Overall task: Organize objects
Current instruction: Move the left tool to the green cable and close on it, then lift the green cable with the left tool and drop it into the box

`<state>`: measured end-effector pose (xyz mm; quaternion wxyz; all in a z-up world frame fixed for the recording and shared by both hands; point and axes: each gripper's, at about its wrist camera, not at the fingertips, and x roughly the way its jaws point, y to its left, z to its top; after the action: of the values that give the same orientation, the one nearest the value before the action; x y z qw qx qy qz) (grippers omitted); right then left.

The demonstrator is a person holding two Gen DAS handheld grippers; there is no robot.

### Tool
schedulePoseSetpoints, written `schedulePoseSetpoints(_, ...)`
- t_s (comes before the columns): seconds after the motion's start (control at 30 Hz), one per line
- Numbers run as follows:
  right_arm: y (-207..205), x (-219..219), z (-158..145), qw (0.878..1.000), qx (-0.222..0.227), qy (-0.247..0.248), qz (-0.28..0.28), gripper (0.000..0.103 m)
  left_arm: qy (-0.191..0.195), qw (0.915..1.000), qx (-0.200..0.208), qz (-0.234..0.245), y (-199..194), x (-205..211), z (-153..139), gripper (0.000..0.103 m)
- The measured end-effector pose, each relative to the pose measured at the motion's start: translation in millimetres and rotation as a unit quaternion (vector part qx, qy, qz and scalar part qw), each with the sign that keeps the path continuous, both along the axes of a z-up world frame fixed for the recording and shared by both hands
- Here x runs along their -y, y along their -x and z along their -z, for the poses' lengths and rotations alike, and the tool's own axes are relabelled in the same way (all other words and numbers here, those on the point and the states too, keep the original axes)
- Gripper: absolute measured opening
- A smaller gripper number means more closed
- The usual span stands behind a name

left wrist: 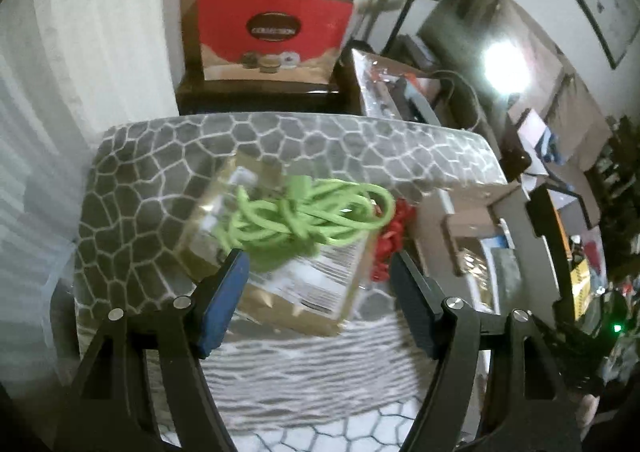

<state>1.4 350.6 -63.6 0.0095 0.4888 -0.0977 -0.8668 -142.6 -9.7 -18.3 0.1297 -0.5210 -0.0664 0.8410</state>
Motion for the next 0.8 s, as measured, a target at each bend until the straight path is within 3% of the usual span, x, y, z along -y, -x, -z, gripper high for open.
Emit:
schedulePoseSetpoints(0.33,0.8,-0.1,0.4,1.0,0.001,-0.001,0.0,0.016,-0.002,0.9998,-0.002,-0.019,29.4,14.0,17.5,0.07)
schedulePoseSetpoints(0.47,1.4,-0.3,0.1,1.0,0.001,-0.001,0.0,0.016,0.006,0.9999,-0.006,-0.006,36.6,4.7,19.7,0.07)
schedulePoseSetpoints(0.53,1.3,-0.6,0.1,1.0,0.001,-0.001,-0.001,0.016,0.02,0.9998,-0.005,0.0,38.6,-2.0,21.9,0.062)
schedulePoseSetpoints(0.57,1.4,-0.5,0.1,1.0,0.001,-0.001,0.0,0.016,0.033,0.9995,-0.005,0.0,40.0,-5.7,24.2,0.049)
schedulePoseSetpoints(0.6,1.4,-0.5,0.1,1.0,0.001,-0.001,0.0,0.016,0.04,0.9992,-0.005,-0.001,41.0,-8.5,25.8,0.042)
schedulePoseSetpoints(0.63,1.3,-0.5,0.1,1.0,0.001,-0.001,0.0,0.016,0.039,0.9992,-0.009,-0.003,41.3,-9.4,25.3,0.039)
schedulePoseSetpoints(0.7,1.4,-0.6,0.1,1.0,0.001,-0.002,-0.001,0.016,0.025,0.9996,-0.011,-0.003,41.7,-9.3,24.1,0.016)
schedulePoseSetpoints(0.8,0.5,0.3,0.6,1.0,0.002,-0.003,-0.002,0.016,0.018,0.9997,-0.015,-0.003,40.2,-9.4,21.4,0.014)
